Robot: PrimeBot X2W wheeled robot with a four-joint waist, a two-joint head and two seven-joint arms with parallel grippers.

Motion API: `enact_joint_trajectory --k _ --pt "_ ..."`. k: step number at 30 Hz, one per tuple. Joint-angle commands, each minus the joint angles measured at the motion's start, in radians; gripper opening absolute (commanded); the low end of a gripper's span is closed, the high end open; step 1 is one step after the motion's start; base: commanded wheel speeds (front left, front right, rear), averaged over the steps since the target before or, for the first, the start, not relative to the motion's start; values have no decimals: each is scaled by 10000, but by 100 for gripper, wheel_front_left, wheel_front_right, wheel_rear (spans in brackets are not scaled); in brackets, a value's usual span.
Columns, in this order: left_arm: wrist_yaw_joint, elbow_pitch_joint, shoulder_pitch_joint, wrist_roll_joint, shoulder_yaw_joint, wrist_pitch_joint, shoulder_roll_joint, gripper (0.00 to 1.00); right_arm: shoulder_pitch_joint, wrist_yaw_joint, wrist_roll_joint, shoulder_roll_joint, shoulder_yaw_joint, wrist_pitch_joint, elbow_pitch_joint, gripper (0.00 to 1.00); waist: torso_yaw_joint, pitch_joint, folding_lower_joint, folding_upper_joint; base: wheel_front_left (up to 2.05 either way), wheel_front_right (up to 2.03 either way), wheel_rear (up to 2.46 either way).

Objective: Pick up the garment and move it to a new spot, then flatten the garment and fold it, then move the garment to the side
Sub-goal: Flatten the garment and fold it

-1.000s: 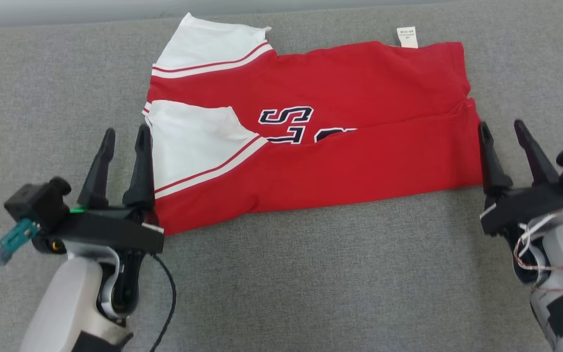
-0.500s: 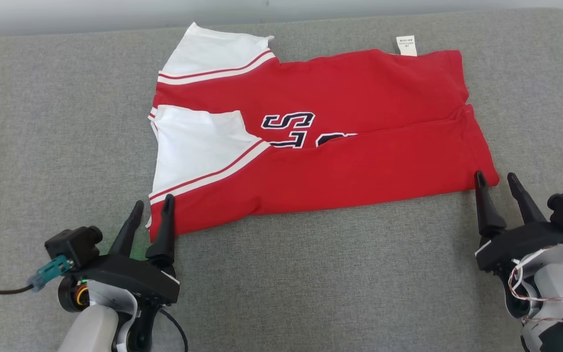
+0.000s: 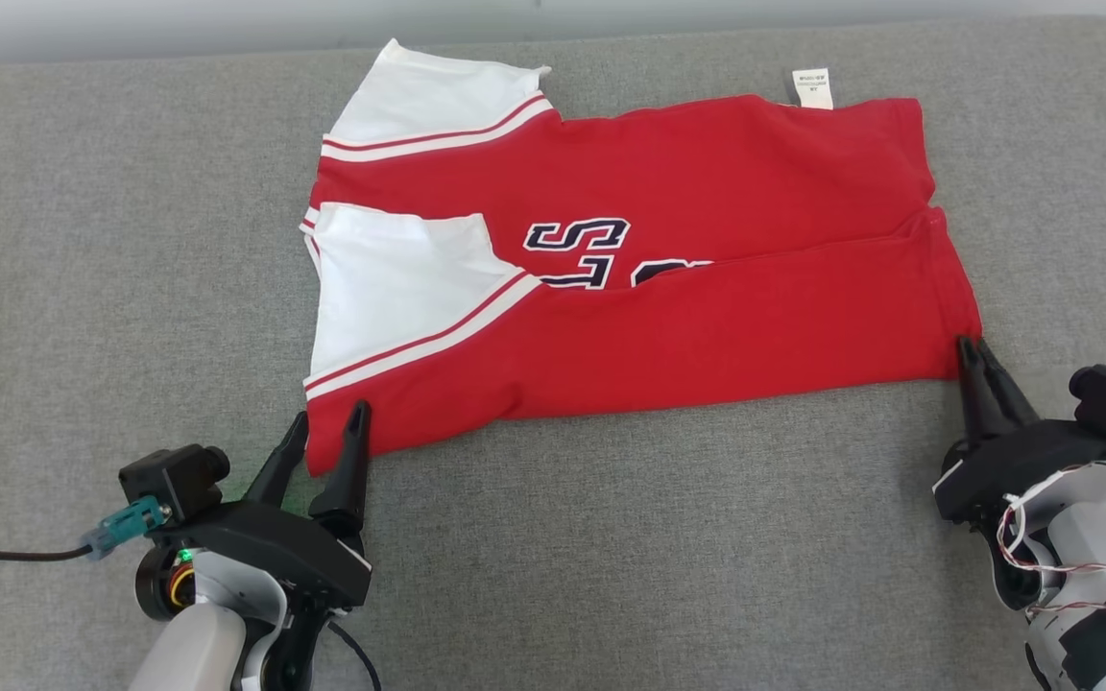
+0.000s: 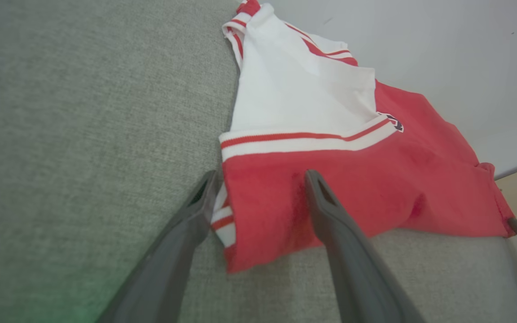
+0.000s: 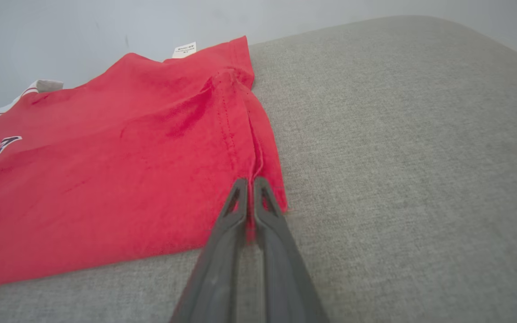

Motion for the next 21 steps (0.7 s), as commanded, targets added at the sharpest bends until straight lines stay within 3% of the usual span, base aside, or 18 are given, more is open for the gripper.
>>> enact_joint_trajectory --k 1,2,3,5,21 --pt "-42 51 149 -71 -72 147 10 100 -107 6 60 -43 68 -6 38 0 9 17 1 1 0 0 0" --pt "-79 36 147 -124 -102 200 -9 100 -120 6 114 -58 105 -6 65 0 13 27 1 1 0 0 0" --pt "-93 16 147 -158 -144 263 -8 85 -132 6 136 -74 138 -6 90 0 17 34 1 1 0 0 0" --pt "-181 -56 158 -189 -199 297 25 0 -150 6 200 -94 214 -4 115 0 19 36 1 1 0 0 0" --pt "-153 -1320 1122 -285 -123 230 593 0 583 6 640 -570 601 -6 -641 0 -27 -264 1 1 0 0 0"
